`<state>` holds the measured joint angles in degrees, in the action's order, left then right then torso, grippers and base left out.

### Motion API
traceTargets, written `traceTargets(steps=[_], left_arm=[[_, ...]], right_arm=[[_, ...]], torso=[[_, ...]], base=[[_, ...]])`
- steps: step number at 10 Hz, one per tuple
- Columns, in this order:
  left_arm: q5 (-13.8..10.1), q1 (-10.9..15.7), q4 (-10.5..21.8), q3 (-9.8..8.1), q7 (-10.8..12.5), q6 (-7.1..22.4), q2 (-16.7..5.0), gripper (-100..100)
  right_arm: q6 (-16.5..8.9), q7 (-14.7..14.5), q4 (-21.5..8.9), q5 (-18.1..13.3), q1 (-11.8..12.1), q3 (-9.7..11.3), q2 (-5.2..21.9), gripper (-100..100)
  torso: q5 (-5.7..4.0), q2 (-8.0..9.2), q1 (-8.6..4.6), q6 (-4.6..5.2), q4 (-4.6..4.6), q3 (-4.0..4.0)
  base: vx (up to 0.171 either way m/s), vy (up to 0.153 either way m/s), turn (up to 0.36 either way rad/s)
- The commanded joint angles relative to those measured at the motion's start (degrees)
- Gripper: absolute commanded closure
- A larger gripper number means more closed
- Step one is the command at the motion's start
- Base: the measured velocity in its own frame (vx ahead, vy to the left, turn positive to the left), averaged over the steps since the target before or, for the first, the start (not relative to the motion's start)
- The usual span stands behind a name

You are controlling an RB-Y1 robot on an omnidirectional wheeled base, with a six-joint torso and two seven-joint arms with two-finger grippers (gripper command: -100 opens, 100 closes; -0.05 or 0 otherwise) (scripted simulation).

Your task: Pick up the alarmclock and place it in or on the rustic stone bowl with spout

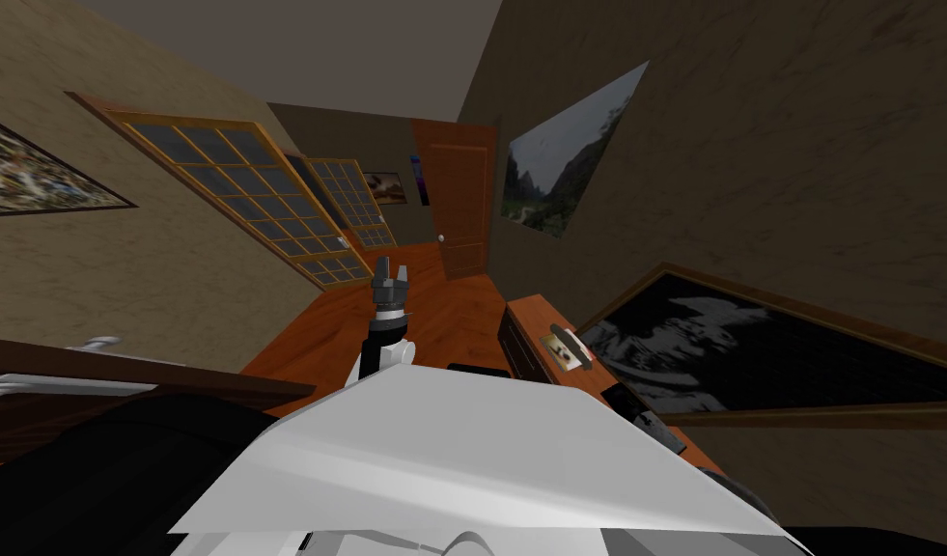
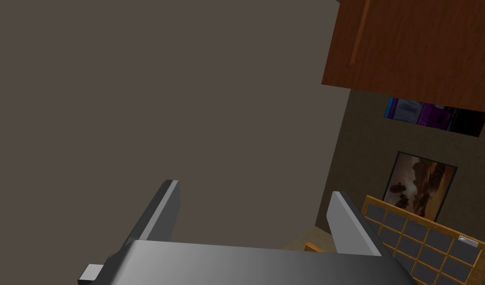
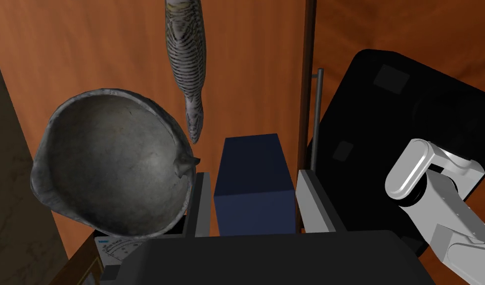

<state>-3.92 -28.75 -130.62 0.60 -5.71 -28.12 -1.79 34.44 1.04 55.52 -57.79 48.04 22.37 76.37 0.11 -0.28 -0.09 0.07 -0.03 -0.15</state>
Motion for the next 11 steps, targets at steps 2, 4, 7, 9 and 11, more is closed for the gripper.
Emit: traceTargets(steps=[2, 4, 7, 9, 11], left_arm=[[0.0, 0.0, 0.0, 0.00, 0.0, 0.0, 0.0, 0], [0.0, 0.0, 0.0, 0.00, 0.0, 0.0, 0.0, 0], [0.0, 0.0, 0.0, 0.00, 0.0, 0.0, 0.0, 0], [0.0, 0.0, 0.0, 0.00, 0.0, 0.0, 0.0, 0], [0.0, 0.0, 0.0, 0.00, 0.0, 0.0, 0.0, 0]], right_arm=[[1.4, 0.4, 0.6, 0.7, 0.5, -1.1, 3.1, 100], [1.9, 0.8, 1.2, 1.3, 1.2, -1.8, 5.3, 100], [2.4, 1.4, 1.9, 2.4, 2.3, -2.8, 8.3, 100], [2.4, 1.9, 2.1, 3.5, 3.3, -3.4, 10.7, 100], [1.8, 2.6, 1.9, 5.3, 4.6, -4.0, 13.4, 100]], torso=[[0.01, 0.00, -0.01, -0.01, 0.01, 0.00], [0.02, -0.01, 0.00, 0.02, 0.00, -0.01], [0.03, 0.00, 0.02, 0.02, 0.00, 0.00], [0.04, 0.01, 0.02, 0.03, 0.01, 0.01], [0.09, 0.01, 0.00, 0.05, 0.02, 0.02]], base=[[0.018, -0.010, -0.013], [0.023, -0.014, -0.010], [0.021, -0.014, -0.007], [0.019, -0.021, -0.007], [0.022, -0.038, -0.008]])
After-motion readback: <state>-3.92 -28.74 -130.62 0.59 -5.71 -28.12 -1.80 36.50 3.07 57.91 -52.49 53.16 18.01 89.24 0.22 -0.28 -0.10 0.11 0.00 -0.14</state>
